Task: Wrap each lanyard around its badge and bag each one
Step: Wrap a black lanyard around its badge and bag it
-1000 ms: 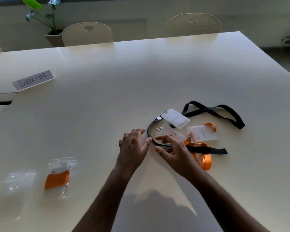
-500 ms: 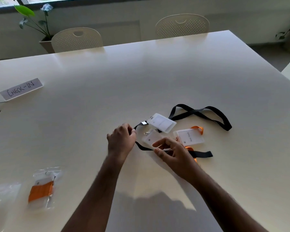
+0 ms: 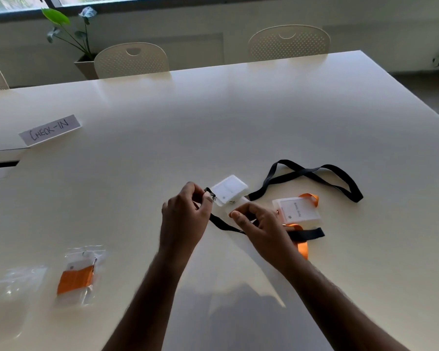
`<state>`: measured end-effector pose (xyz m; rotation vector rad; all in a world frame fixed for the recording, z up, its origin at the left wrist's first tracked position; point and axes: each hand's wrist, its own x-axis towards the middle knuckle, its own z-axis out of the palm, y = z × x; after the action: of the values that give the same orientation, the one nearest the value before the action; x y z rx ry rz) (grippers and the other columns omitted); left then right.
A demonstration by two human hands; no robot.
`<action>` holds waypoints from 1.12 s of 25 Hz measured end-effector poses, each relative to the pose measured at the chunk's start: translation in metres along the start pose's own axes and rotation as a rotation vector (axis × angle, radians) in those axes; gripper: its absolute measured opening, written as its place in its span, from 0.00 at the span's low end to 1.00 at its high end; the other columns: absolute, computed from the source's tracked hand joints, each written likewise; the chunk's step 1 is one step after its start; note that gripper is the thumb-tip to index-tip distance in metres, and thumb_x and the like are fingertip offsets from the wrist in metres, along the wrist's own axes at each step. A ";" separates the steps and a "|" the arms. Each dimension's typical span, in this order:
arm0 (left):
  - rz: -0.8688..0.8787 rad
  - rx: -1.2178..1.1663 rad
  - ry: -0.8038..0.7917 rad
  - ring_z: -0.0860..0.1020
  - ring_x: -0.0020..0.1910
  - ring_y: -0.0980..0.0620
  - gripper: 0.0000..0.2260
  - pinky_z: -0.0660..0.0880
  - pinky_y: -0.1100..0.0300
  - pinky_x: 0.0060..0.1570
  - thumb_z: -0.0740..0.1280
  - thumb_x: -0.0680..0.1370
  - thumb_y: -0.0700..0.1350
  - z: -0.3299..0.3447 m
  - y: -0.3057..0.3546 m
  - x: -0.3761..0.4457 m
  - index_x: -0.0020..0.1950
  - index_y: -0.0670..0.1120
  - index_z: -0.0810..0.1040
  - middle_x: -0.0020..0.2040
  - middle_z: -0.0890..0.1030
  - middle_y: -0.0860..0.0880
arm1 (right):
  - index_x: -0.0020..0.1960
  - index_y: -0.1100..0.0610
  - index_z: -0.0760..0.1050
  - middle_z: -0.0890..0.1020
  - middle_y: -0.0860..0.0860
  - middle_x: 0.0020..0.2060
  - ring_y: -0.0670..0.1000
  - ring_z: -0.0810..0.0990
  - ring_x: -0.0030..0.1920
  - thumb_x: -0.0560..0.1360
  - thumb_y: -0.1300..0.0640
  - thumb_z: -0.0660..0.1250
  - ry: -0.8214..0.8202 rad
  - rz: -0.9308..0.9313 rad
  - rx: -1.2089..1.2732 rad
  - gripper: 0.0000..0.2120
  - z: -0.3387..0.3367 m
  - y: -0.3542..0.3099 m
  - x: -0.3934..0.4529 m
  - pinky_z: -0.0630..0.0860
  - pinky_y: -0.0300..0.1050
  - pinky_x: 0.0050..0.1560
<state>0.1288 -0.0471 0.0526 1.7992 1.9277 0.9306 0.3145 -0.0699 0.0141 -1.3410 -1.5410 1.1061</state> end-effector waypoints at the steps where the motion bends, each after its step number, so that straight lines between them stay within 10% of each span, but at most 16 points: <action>1: 0.012 -0.003 -0.008 0.82 0.39 0.50 0.08 0.79 0.43 0.51 0.63 0.79 0.55 -0.003 0.000 -0.007 0.45 0.52 0.73 0.36 0.82 0.54 | 0.51 0.54 0.83 0.84 0.48 0.43 0.44 0.81 0.40 0.83 0.50 0.66 -0.026 0.018 0.030 0.10 0.003 0.000 0.003 0.75 0.35 0.39; 9: 0.226 -0.037 -0.234 0.79 0.45 0.57 0.03 0.80 0.52 0.49 0.68 0.81 0.50 0.005 -0.019 -0.058 0.53 0.54 0.81 0.47 0.83 0.58 | 0.60 0.58 0.84 0.88 0.55 0.52 0.55 0.86 0.56 0.84 0.44 0.63 -0.220 0.368 0.481 0.20 0.031 -0.002 0.010 0.79 0.49 0.59; 16: 0.212 -0.125 -0.131 0.77 0.47 0.57 0.04 0.76 0.59 0.49 0.67 0.82 0.45 -0.007 -0.044 -0.051 0.54 0.53 0.80 0.49 0.80 0.59 | 0.55 0.65 0.80 0.84 0.55 0.39 0.51 0.81 0.38 0.86 0.60 0.60 -0.202 0.281 0.341 0.12 0.034 -0.013 0.019 0.78 0.43 0.44; 22: 0.240 -0.046 -0.168 0.62 0.68 0.71 0.30 0.63 0.64 0.71 0.71 0.77 0.37 -0.018 -0.068 -0.034 0.76 0.54 0.67 0.72 0.68 0.63 | 0.43 0.60 0.78 0.72 0.51 0.28 0.46 0.67 0.28 0.85 0.60 0.61 -0.264 0.087 0.247 0.14 0.022 -0.049 0.021 0.65 0.42 0.32; 28: 0.048 -0.368 -0.278 0.79 0.61 0.59 0.11 0.75 0.52 0.67 0.74 0.78 0.52 -0.022 -0.073 -0.032 0.59 0.57 0.80 0.59 0.83 0.63 | 0.41 0.63 0.77 0.70 0.58 0.31 0.53 0.65 0.31 0.84 0.61 0.60 -0.343 -0.063 0.228 0.14 0.011 -0.084 0.020 0.64 0.41 0.33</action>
<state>0.0649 -0.0821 0.0143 1.6613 1.4435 0.9234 0.2763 -0.0561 0.0911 -0.9786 -1.6254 1.4801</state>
